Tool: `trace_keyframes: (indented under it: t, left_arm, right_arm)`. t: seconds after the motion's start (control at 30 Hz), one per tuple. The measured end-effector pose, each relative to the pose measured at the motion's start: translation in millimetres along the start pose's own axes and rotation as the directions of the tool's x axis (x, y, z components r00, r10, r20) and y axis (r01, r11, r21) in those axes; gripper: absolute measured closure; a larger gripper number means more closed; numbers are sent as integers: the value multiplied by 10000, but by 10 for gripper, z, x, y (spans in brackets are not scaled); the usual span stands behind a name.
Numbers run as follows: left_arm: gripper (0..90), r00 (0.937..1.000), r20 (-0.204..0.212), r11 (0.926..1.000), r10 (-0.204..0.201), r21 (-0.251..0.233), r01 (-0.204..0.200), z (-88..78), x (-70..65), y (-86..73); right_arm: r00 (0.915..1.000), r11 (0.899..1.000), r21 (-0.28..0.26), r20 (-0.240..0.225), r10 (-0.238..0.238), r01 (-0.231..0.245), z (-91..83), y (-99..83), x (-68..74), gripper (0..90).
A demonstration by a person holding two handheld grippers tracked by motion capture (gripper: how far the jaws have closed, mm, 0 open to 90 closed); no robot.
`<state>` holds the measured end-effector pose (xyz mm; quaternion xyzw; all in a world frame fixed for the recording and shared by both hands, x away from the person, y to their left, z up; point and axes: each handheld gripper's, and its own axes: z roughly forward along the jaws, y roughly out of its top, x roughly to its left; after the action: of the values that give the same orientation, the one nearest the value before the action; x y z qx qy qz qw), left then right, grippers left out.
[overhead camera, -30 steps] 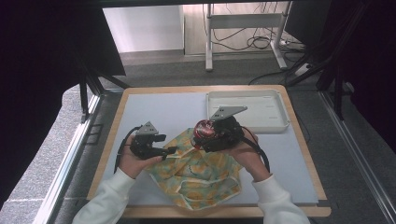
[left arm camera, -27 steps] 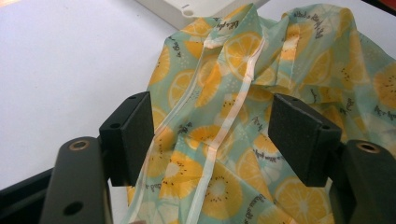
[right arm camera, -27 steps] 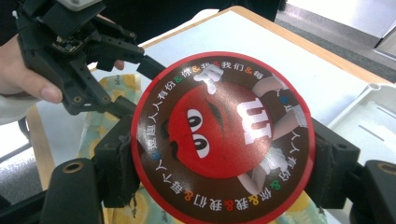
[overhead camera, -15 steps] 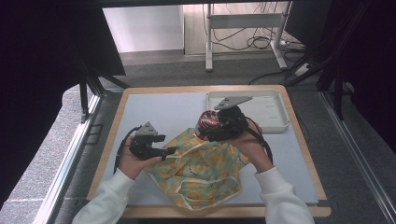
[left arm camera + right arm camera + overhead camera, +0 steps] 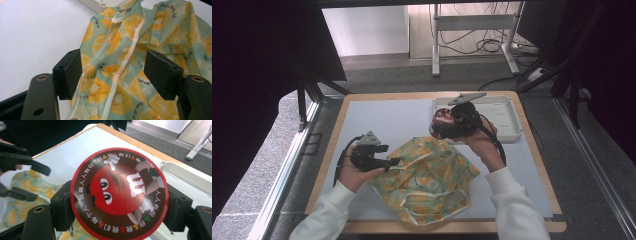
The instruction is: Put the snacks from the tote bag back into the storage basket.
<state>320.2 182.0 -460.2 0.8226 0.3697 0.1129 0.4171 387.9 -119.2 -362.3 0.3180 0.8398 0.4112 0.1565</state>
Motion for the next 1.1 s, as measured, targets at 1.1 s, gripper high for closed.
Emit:
trace_keyframes:
  t: [1.1]
  left_arm:
    - [320,10000,-49,10000,-18,13,18,-36,24,-15]
  right_arm:
    - [9877,9885,1125,1304,863,-1012,676,-64,-571,254]
